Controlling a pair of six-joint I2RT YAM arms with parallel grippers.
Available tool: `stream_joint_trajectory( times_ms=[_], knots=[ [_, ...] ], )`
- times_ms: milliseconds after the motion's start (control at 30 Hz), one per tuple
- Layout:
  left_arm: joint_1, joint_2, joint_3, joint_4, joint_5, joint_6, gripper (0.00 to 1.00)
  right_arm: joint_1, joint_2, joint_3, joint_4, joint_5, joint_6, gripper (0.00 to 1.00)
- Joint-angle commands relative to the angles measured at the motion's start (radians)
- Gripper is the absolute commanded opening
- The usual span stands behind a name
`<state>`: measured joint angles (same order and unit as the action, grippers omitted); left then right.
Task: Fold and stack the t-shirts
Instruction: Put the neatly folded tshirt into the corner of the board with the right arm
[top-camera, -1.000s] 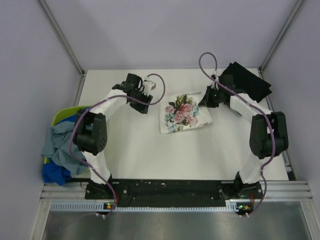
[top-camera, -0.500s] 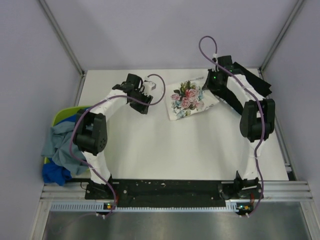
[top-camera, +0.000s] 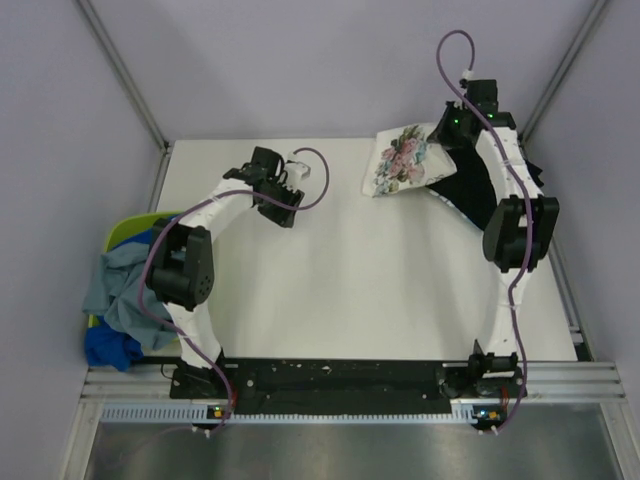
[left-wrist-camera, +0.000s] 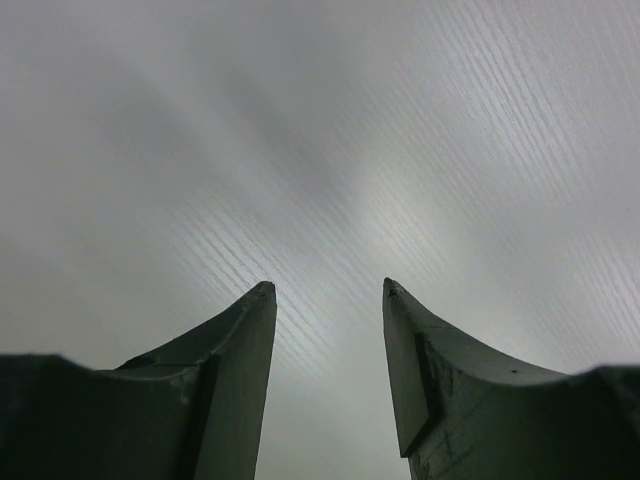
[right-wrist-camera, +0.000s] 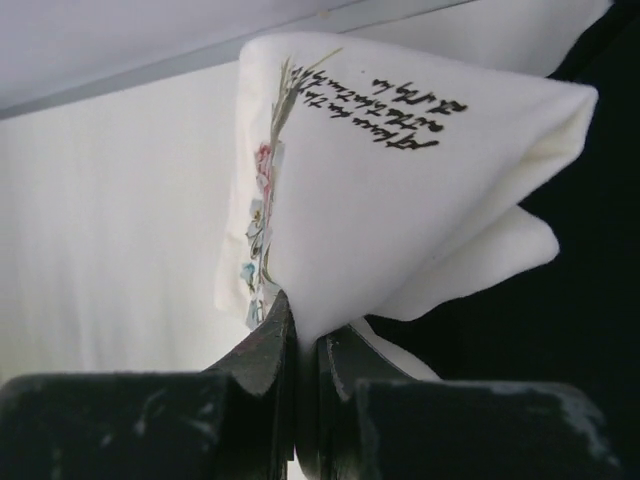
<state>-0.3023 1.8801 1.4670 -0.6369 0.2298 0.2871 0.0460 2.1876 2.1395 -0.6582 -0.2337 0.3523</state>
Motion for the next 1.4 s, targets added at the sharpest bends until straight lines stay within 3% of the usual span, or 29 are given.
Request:
stream_joint_trajectory(
  times_ms=[0,333,567,733,1100,1367],
  knots=[
    [0.009,-0.053,0.004,0.011,-0.006,0.012,0.52,-0.084,-0.026,0.095,0.014,-0.006,0.050,0.00],
    [0.009,-0.045,0.010,0.009,-0.003,0.009,0.52,-0.190,-0.130,0.108,0.014,-0.042,0.033,0.00],
    [0.009,-0.041,0.013,0.008,-0.003,0.009,0.52,-0.255,-0.227,0.019,0.014,-0.078,-0.002,0.00],
    [0.009,-0.032,0.018,0.008,0.002,0.009,0.52,-0.299,-0.313,-0.122,0.031,-0.104,-0.013,0.00],
    [0.009,-0.026,0.013,0.006,0.011,0.011,0.52,-0.445,-0.439,-0.647,0.279,-0.115,0.059,0.00],
    [0.009,-0.016,0.016,0.003,0.014,0.011,0.52,-0.474,-0.399,-0.727,0.312,-0.095,0.074,0.00]
  ],
)
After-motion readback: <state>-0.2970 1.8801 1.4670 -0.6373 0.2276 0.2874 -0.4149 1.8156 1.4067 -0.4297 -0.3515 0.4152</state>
